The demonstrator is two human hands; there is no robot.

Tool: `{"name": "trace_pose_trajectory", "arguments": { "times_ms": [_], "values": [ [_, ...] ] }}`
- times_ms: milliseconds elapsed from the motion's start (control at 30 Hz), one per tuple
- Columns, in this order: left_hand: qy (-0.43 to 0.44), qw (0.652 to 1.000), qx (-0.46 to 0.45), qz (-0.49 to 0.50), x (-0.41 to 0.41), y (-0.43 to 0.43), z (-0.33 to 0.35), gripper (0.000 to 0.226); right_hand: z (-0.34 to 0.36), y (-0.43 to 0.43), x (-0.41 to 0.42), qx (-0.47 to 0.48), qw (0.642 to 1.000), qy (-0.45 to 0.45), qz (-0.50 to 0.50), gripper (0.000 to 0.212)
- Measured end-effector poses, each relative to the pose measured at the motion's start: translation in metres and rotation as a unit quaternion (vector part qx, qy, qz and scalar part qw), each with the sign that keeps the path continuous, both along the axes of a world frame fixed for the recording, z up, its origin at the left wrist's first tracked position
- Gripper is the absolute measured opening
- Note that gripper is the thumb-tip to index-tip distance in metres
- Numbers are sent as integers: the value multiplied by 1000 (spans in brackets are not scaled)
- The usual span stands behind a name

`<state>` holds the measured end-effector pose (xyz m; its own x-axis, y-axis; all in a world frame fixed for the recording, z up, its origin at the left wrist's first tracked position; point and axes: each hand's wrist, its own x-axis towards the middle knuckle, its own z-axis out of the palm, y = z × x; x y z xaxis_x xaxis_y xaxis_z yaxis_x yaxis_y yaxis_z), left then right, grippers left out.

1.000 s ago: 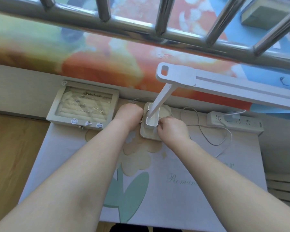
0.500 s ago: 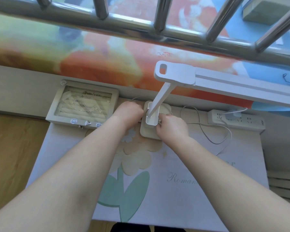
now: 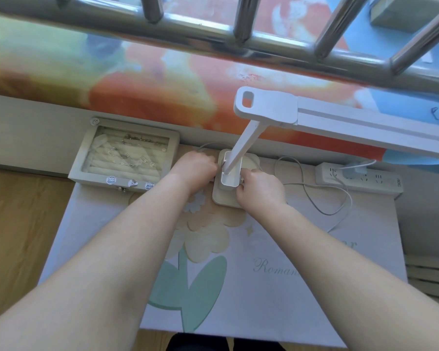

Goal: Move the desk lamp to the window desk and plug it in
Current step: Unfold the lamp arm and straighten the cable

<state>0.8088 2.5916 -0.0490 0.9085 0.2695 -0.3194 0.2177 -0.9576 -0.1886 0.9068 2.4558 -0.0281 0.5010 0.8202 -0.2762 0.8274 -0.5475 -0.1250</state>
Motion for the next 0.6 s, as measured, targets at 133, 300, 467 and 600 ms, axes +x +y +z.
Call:
{"name": "trace_pose_trajectory", "arguments": {
  "times_ms": [133, 300, 467, 600],
  "values": [
    [4, 1000, -6, 10, 0, 0, -2, 26, 0, 0, -1, 2, 1000, 1, 3, 24],
    [7, 1000, -5, 14, 1, 0, -3, 25, 0, 0, 1, 5, 1000, 3, 3, 27],
    [10, 1000, -4, 22, 3, -1, -2, 26, 1, 0, 1, -5, 1000, 2, 3, 27],
    [-1, 999, -17, 44, 4, -4, 0, 27, 2, -1, -1, -10, 1000, 5, 4, 28]
  ]
}}
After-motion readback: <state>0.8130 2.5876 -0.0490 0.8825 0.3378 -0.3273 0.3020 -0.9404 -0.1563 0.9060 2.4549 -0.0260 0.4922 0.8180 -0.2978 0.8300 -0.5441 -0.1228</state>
